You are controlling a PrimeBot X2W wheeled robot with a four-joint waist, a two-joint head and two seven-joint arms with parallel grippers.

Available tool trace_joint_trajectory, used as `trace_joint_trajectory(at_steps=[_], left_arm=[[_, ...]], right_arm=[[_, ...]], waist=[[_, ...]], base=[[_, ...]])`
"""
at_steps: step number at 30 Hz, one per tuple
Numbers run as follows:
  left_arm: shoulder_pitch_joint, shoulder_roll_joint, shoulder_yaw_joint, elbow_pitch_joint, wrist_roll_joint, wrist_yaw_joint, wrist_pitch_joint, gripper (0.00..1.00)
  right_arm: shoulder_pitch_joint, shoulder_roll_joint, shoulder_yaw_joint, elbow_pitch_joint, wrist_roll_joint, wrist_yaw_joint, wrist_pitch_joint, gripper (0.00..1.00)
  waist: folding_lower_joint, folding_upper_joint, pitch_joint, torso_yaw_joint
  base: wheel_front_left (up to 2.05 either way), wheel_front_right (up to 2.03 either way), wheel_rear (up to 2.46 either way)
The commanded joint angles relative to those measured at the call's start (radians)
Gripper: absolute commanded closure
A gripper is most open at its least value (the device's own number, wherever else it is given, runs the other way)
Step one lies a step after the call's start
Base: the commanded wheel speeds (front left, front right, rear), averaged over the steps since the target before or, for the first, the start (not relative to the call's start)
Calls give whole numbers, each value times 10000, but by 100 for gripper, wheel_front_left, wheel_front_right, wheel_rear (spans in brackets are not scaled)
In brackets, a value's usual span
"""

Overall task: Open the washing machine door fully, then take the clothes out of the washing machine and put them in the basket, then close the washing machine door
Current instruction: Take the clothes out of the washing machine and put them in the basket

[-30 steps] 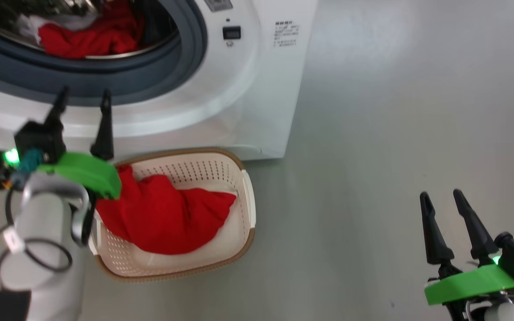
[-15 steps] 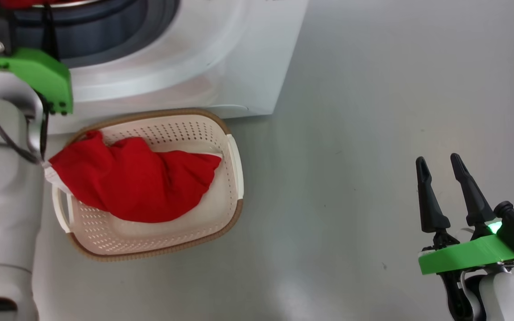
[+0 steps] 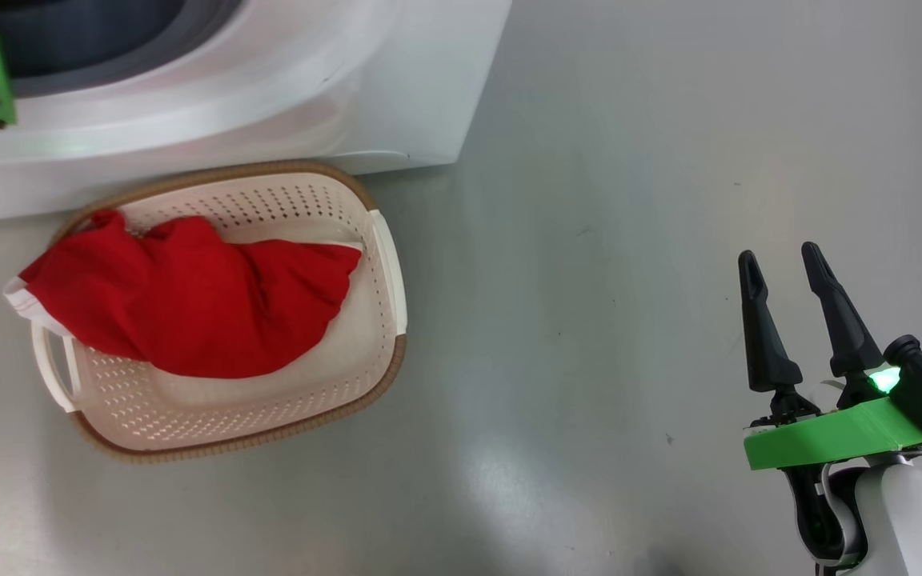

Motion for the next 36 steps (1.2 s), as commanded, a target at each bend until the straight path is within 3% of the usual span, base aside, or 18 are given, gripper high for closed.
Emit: trace_joint_trajectory(at_steps=[1,11,23,25,26,27,28,29,36], left_arm=[[-256,644,109,-64,4,123,48,0],[-834,1250,38,390,-56,410,260,0],[-959,1713,-142,573,-151,375,225,0],[-957,1741,-179,589,-167,371,209,30],[-956,1754,-185,595,-188,373,183,51],[-951,1764,-204,602,-195,375,174,64],[-949,1771,-222,608,-203,383,176,89],[-951,1775,-238,614,-213,393,175,100],[-928,1632,-386,641,-277,424,42,100]], right_arm=[[-47,4,245,-255,28,65,-65,0],[-182,12,429,-337,252,65,-65,0],[-143,13,523,-425,386,65,-65,0],[-147,14,547,-425,396,65,-65,0],[-152,14,559,-427,400,65,-65,0],[-156,14,566,-431,403,65,-65,0],[-158,14,568,-437,407,65,-65,0],[-161,14,570,-444,410,65,-65,0],[-123,14,552,-474,405,65,-65,0]], waist=[[1,0,173,-104],[1,0,549,-438],[1,0,687,-786],[1,0,690,-830],[1,0,689,-852],[1,0,685,-869],[1,0,685,-884],[1,0,687,-895],[1,0,605,-853]], base=[[0,0,0],[0,0,0],[0,0,0],[0,0,0],[0,0,0],[0,0,0],[0,0,0],[0,0,0],[0,0,0]])
